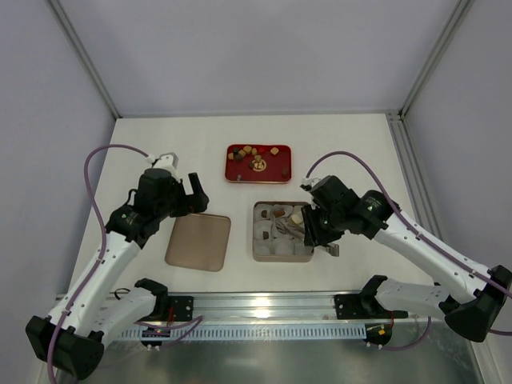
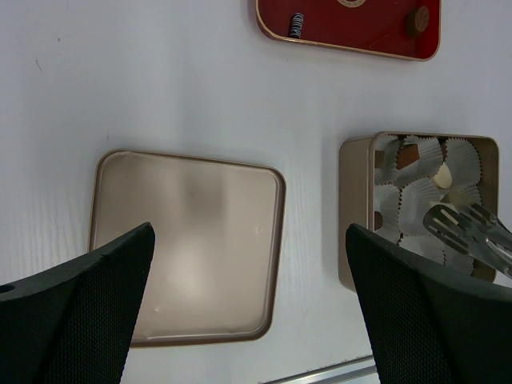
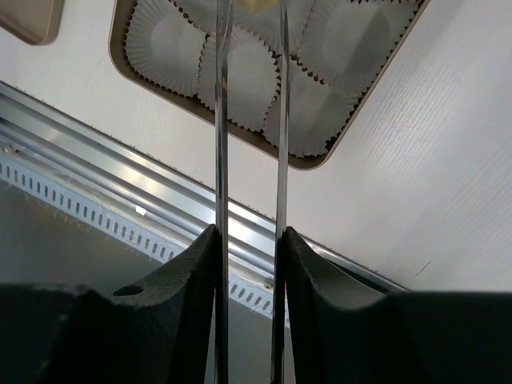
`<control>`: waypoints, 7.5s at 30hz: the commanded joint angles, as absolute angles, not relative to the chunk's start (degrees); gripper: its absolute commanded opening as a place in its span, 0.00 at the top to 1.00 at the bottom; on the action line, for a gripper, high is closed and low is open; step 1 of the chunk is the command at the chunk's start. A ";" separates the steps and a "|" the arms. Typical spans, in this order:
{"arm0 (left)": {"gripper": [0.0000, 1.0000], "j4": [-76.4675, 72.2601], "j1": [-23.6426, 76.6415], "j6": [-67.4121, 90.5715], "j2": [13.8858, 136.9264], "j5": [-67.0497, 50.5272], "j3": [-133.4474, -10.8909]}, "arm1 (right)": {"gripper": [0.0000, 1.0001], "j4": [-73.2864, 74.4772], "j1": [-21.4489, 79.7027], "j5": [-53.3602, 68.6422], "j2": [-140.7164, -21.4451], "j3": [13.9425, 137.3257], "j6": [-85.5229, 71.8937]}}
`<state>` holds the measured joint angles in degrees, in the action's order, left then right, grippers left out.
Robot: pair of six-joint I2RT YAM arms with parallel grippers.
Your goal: Pack the chocolate
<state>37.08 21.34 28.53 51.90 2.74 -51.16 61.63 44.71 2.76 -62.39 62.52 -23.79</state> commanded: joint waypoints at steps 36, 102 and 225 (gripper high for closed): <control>0.00 35.77 21.18 29.09 52.03 2.20 -50.98 | 0.54 52.47 35.52 -5.79 -90.33 92.53 -14.24; 0.00 35.51 21.18 29.09 53.26 1.76 -50.98 | 0.62 50.71 28.83 -6.33 -119.71 112.77 -12.30; 0.00 35.42 21.18 29.18 52.03 1.14 -50.98 | 0.64 63.01 35.24 -0.70 -59.95 68.65 -23.46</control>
